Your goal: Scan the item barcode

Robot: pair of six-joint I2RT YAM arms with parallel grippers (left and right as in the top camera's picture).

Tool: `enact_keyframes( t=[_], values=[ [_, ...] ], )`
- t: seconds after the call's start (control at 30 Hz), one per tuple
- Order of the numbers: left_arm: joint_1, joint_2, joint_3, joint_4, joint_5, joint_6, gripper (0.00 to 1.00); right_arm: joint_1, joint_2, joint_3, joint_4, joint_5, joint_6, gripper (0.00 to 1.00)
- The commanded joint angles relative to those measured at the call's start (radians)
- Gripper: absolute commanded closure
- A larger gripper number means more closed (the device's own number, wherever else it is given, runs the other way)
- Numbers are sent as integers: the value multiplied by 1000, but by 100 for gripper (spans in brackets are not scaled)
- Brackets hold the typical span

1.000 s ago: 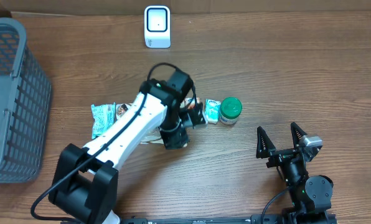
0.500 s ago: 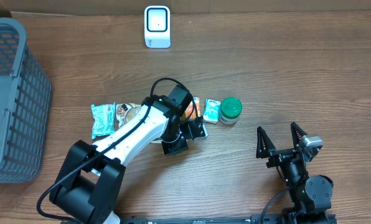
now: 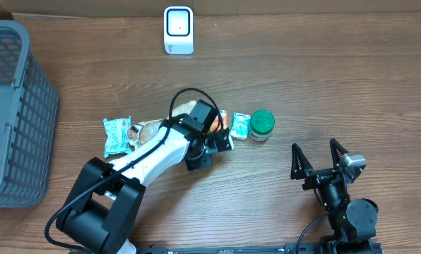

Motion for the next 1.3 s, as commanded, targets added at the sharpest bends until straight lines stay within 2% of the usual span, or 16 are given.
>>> enact_keyframes(
  t=[0.0, 0.13, 0.27, 0.5, 0.83, 0.97, 1.07, 1.17, 1.27],
  values=[
    [26, -1, -5, 87, -58, -87, 96, 5, -10, -10, 3, 6, -5, 0],
    [68, -1, -5, 208, -82, -201, 96, 5, -10, -10, 3, 6, -5, 0],
    [125, -1, -5, 264, -84, -283, 96, 5, -10, -10, 3, 6, -5, 0],
    [211, 10, -5, 284, -84, -311, 96, 5, -10, -10, 3, 6, -5, 0],
    [294, 7, 27, 313, -138, -428, 96, 5, -10, -10, 3, 6, -5, 0],
    [290, -20, 152, 196, -161, -430, 96, 5, -10, -10, 3, 6, -5, 0],
    [283, -43, 314, 34, -158, -518, 94, 5, -10, -10, 3, 6, -5, 0],
    [283, -52, 496, -162, -122, -622, 82, 5, -10, -10, 3, 6, -5, 0],
    [286, -53, 663, -342, -48, -658, 71, 5, -10, -10, 3, 6, -5, 0]
  ],
)
